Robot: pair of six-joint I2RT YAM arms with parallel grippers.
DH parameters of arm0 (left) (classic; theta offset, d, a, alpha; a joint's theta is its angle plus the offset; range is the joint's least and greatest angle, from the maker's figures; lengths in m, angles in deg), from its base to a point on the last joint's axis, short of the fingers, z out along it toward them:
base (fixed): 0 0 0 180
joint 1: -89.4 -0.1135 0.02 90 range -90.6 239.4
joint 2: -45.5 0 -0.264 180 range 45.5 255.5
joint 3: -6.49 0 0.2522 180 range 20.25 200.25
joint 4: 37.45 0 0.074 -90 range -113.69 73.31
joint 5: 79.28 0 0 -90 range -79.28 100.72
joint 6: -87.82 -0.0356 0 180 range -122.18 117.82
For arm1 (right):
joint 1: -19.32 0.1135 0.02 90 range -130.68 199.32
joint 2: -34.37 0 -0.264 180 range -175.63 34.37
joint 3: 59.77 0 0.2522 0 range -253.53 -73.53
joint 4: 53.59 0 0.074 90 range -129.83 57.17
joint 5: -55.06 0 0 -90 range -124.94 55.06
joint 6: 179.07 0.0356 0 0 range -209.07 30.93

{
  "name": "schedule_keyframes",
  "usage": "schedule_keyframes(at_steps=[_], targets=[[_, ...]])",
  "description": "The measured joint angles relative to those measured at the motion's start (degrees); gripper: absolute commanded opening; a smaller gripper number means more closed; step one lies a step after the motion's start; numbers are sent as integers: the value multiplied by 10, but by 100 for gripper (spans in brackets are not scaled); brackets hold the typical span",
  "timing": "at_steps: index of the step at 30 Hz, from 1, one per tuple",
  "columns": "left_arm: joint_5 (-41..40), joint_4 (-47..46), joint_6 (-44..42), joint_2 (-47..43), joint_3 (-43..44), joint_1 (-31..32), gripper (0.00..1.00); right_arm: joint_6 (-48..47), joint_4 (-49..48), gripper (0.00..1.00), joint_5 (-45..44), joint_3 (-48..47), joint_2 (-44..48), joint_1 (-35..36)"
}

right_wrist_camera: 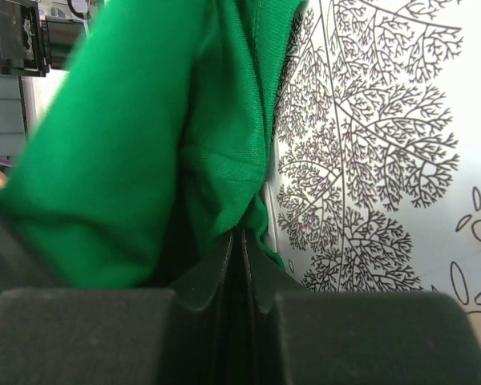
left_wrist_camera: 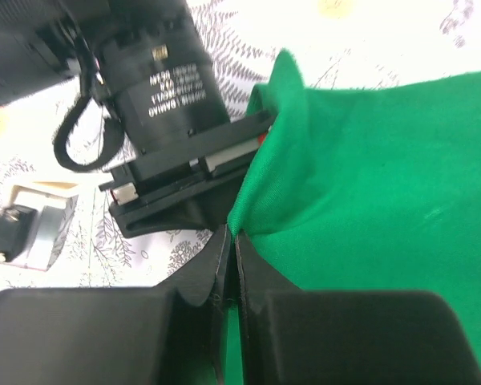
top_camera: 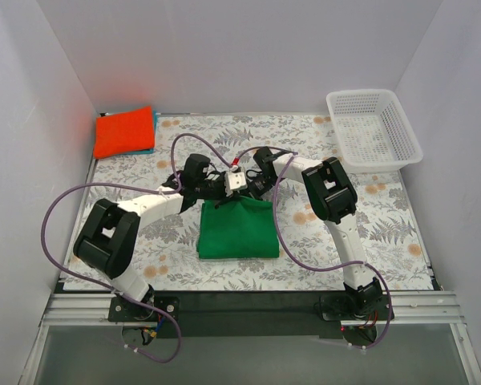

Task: Fold and stack the t-shirts
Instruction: Fold the tshirt

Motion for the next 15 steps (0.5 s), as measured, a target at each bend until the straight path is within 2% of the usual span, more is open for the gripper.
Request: schedule_keyframes(at_steps=[5, 8, 9, 12, 15], targets=[[-8, -16, -12, 28, 0, -4, 1, 0, 0, 15, -3, 0, 0, 0], [-10, -32, -13, 29, -6, -4, 12, 3, 6, 18, -10, -5, 0, 0], [-10, -38, -15, 29, -9, -4, 22, 4, 10, 18, -17, -7, 2, 0], [-12, -46, -17, 26, -23, -5, 36, 8, 19, 24, -48, -15, 10, 1], [-14, -38, -17, 21, -30, -6, 44, 8, 24, 30, -103, -24, 28, 3]])
